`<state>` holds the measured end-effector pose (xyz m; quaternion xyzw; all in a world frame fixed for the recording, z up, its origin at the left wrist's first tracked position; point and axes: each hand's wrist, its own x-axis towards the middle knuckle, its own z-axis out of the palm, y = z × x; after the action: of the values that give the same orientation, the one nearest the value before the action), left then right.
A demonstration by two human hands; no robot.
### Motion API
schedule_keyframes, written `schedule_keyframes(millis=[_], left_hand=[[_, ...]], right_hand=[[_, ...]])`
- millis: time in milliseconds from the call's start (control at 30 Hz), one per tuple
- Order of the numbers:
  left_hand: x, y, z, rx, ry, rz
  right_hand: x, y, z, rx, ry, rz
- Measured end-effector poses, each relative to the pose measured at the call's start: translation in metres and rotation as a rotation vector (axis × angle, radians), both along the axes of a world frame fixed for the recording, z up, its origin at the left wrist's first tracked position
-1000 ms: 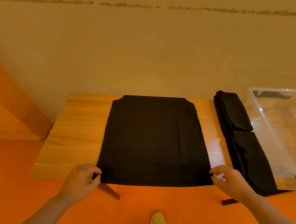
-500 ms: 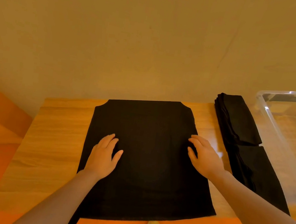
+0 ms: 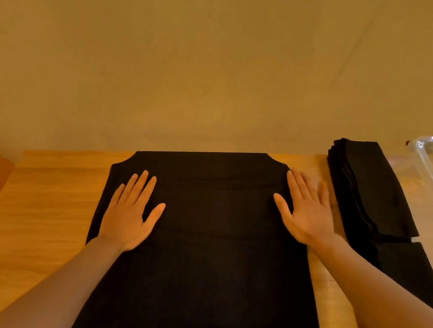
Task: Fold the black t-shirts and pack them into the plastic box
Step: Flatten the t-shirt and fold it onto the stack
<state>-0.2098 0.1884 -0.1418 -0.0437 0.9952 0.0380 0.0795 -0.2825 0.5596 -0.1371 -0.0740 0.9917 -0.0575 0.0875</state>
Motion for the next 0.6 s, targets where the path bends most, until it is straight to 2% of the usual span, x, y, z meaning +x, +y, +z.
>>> schedule_keyframes(millis=[167, 300, 467, 600], left_hand=[[-0.002, 0.0, -0.004, 0.019, 0.038, 0.004], [0.001, -0.001, -0.005, 0.039, 0.067, 0.005], [0.004, 0.001, -0.005, 0.052, 0.108, 0.025], [0.011, 0.006, 0.001, 0.091, 0.161, 0.037]], right_hand=[[-0.023, -0.007, 0.005, -0.111, 0.037, -0.001], [-0.035, -0.003, -0.003, -0.014, -0.008, 0.07], [-0.04, 0.008, 0.0, -0.013, 0.004, -0.017], [-0.001, -0.009, 0.01, -0.073, 0.15, 0.223]])
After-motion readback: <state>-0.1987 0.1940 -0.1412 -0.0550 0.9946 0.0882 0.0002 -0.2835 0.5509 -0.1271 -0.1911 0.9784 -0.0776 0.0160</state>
